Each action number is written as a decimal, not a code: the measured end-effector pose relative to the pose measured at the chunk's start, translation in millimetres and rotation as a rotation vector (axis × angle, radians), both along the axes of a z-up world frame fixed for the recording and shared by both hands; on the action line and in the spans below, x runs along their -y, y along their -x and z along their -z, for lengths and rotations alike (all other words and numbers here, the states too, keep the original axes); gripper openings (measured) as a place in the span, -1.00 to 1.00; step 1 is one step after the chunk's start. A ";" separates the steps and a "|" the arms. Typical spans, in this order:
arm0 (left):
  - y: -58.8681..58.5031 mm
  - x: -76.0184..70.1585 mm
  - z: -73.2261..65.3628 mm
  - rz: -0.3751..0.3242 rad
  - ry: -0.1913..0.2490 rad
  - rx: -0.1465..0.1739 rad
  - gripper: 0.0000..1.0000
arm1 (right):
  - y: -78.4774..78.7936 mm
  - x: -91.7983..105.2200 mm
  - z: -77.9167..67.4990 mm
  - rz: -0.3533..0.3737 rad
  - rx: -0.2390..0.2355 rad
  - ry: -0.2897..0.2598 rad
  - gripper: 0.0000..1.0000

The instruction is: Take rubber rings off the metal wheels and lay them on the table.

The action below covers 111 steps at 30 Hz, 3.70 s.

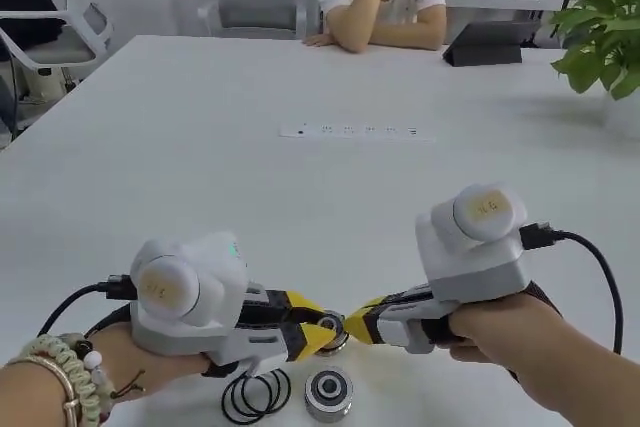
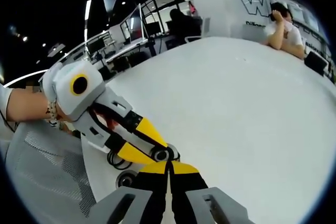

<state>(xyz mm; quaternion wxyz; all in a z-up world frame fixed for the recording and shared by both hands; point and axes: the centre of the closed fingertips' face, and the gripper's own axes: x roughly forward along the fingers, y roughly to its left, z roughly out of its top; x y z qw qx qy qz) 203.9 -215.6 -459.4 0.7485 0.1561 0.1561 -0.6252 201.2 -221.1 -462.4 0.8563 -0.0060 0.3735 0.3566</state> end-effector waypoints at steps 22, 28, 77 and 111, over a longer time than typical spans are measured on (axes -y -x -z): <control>0.1 0.4 0.3 -0.006 0.010 -0.007 -0.85 | 2.6 -17.2 -14.3 -0.072 0.061 -0.005 -1.00; -0.4 0.6 0.1 -0.011 0.016 -0.007 -0.85 | -3.4 -1.3 -8.3 -0.012 0.036 0.030 -1.00; -7.1 -52.8 -119.3 -0.016 -0.015 0.103 0.24 | -10.2 -0.2 -25.7 0.036 0.045 -0.031 -1.00; 49.4 -147.3 -93.9 -0.222 0.006 -0.019 0.71 | 6.4 -39.7 -57.0 -0.033 0.037 -0.199 -1.00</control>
